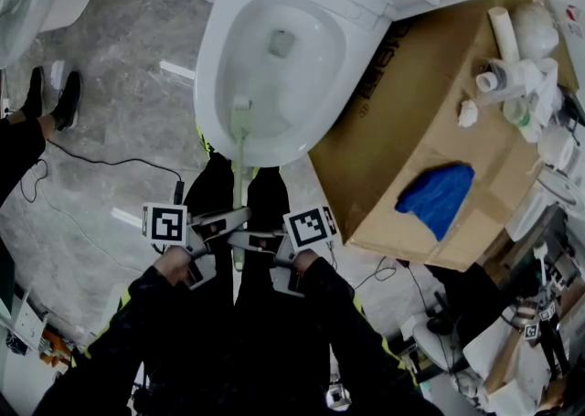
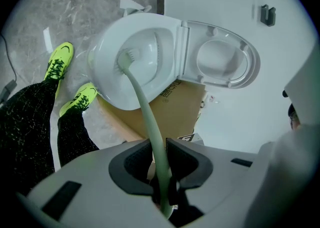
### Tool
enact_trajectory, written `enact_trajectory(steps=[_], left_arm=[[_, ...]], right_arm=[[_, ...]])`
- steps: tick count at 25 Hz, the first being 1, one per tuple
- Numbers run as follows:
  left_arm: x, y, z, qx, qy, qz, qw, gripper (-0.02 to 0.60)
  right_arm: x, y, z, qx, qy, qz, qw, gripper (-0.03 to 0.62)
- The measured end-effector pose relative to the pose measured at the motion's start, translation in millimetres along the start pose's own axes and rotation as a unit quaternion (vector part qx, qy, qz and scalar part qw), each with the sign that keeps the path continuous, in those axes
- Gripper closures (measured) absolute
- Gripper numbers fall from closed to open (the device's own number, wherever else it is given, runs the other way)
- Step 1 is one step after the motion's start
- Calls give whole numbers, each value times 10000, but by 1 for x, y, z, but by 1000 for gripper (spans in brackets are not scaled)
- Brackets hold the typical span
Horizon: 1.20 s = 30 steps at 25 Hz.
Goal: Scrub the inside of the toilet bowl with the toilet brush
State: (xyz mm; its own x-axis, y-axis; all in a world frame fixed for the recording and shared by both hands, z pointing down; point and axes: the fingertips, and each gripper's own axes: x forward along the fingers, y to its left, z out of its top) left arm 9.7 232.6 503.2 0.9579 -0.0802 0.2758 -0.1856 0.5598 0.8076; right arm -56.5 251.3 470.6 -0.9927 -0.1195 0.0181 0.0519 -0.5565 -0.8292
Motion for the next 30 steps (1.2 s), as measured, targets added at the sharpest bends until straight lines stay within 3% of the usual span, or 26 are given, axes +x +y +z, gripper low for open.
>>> enact_trajectory(steps=[5, 9, 11, 18, 26, 30], left_arm=[[-4, -3, 11, 156, -92, 36, 9998, 495], [-17, 9, 23, 637, -79, 628, 9960, 495], [-15, 2, 23, 559, -169, 481, 9971, 495], [-18, 2, 30, 689, -383, 520, 9955, 495], [-13, -9, 50, 885, -721, 109, 9934, 495], [-7, -17, 61, 984, -806, -64, 9919, 495]], right_arm=[[5, 2, 7, -102, 3, 34, 9999, 537], [9, 7, 12, -163, 54, 123, 9998, 537], [10, 9, 14, -228, 61, 152, 9996, 537], [12, 12, 17, -369, 91, 159, 9991, 537], [7, 2, 33, -697, 151, -375, 9967, 537], [9, 9, 44, -732, 107, -246, 9970, 537]])
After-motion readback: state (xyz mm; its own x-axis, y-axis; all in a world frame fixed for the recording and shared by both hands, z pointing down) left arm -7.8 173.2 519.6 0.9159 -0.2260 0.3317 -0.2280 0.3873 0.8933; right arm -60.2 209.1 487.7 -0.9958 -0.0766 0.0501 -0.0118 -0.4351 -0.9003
